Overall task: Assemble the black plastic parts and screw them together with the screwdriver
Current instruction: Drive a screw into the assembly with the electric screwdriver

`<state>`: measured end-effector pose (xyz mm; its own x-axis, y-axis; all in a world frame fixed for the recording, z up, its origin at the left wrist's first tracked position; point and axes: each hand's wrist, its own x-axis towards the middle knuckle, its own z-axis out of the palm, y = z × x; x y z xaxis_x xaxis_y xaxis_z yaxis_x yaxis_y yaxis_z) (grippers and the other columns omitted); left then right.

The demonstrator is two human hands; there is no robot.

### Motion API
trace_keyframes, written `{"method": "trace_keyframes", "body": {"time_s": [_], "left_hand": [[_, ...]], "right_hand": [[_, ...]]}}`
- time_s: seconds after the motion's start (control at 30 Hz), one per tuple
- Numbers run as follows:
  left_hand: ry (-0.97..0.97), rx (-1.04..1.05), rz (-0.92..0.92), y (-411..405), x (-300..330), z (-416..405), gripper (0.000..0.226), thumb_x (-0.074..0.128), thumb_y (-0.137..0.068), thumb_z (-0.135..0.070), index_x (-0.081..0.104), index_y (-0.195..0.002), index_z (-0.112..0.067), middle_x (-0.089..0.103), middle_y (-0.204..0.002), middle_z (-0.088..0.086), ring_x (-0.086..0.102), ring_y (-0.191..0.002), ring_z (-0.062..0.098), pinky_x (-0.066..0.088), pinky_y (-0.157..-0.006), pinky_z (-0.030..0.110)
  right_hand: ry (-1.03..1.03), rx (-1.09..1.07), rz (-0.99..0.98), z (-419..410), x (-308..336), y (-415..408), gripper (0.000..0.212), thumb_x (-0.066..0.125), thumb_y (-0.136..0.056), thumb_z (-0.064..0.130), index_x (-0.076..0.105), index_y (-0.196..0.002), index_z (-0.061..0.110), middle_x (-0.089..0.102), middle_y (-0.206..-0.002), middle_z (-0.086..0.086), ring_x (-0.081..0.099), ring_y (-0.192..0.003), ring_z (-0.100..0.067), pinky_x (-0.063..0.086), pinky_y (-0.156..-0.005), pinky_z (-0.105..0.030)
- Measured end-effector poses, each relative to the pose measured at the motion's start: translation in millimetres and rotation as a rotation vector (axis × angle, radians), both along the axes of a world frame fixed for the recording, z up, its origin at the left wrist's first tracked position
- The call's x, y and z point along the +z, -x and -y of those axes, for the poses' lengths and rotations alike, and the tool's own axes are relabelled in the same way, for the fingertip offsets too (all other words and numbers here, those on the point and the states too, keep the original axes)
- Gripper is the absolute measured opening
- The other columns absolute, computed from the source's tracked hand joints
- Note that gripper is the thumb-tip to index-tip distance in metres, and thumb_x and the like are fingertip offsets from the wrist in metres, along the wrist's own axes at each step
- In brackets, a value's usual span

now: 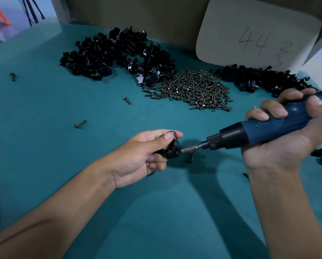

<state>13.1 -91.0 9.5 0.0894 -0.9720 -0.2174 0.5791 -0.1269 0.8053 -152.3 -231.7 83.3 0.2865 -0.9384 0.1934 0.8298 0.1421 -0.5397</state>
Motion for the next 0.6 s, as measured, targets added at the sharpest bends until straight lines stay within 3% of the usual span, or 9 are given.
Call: {"method": "trace_keyframes", "body": {"time_s": [0.6], "left_hand": [[0.014,0.018,-0.055,1.0,0.7,-0.6,0.029,0.075,-0.077,-0.033,0.08,-0.101,-0.019,0.048,-0.072,-0.007,0.025,-0.05,0.004,0.029,-0.047,0.017]], "right_hand": [[-0.034,-0.018,-0.004,-1.5,-1.5,-3.2,0.013,0.045,-0.095,0.026,0.055,-0.087,0.026,0.056,-0.079,0.01,0.046,-0.056,-0.005,0.04,-0.053,-0.022]]}}
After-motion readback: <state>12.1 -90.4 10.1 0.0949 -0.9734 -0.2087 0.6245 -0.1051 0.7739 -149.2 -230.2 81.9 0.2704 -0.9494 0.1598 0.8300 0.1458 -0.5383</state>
